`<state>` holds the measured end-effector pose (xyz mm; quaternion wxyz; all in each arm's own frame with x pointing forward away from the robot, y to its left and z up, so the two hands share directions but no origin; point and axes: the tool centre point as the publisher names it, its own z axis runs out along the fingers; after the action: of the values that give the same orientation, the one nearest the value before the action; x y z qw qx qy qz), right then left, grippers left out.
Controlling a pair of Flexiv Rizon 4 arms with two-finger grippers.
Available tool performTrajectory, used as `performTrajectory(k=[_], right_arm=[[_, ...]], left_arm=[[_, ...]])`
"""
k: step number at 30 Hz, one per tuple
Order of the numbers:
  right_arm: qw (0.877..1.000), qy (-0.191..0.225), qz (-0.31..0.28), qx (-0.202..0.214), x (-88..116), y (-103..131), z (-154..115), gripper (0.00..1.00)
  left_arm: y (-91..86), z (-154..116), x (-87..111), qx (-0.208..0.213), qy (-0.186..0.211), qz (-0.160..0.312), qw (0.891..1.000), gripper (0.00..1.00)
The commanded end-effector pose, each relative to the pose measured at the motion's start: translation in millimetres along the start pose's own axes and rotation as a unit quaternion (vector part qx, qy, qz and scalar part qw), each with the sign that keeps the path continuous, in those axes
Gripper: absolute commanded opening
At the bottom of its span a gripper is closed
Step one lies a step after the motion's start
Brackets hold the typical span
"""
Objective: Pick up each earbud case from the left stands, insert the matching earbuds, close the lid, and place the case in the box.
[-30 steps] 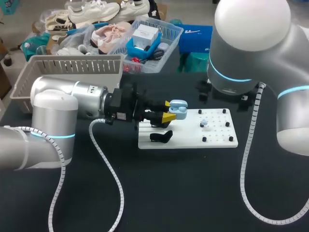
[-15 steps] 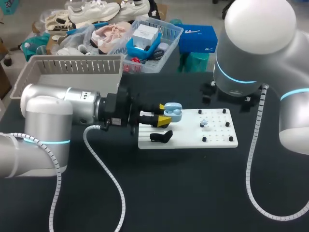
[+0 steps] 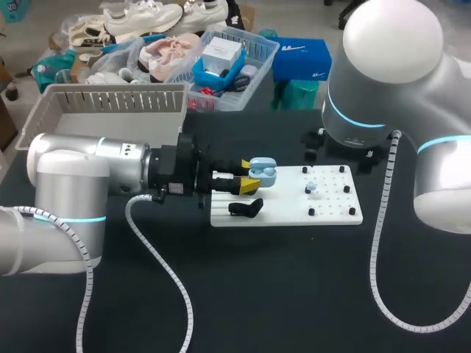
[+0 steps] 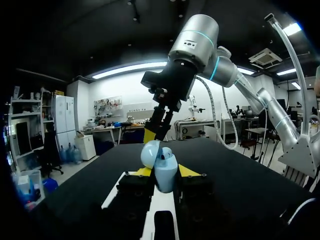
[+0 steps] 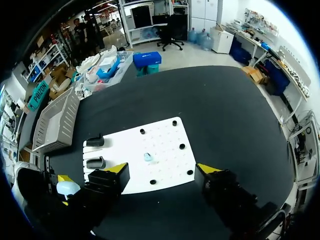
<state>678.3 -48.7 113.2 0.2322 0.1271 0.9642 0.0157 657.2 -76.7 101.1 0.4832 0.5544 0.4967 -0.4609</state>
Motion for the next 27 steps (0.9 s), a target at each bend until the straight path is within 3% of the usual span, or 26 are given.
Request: performTrajectory(k=[1, 4, 6, 7, 16, 27], right_arm=[[1.000, 0.000, 0.001, -0.006, 0.1, 2.7, 14.7, 0.81], [1.000, 0.006, 0.002, -0.008, 0.3, 4.1, 23.1, 0.75], [1.000, 0.010, 0.004, -0.009, 0.1, 4.7, 28.0, 0.59], [1.000, 0.011, 0.004, -0.010, 0.1, 5.2, 30.2, 0.58], [0.999, 0.022, 0.014, -0.021, 4.1, 13.7, 43.3, 0.71], [0.999, 0.037, 0.030, -0.026, 13.8, 22.9, 62.1, 0.65]], left_arm=[[-1.8, 0.6, -0.1, -0.004, 0.000, 0.001, 1.000, 0.00], [-1.8, 0.6, -0.1, -0.004, 0.000, 0.001, 1.000, 0.00], [-1.8, 0.6, -0.1, -0.004, 0.000, 0.001, 1.000, 0.00], [-1.8, 0.6, -0.1, -0.004, 0.000, 0.001, 1.000, 0.00], [-1.8, 0.6, -0.1, -0.004, 0.000, 0.001, 1.000, 0.00], [-1.8, 0.6, -0.1, -0.004, 0.000, 0.001, 1.000, 0.00]])
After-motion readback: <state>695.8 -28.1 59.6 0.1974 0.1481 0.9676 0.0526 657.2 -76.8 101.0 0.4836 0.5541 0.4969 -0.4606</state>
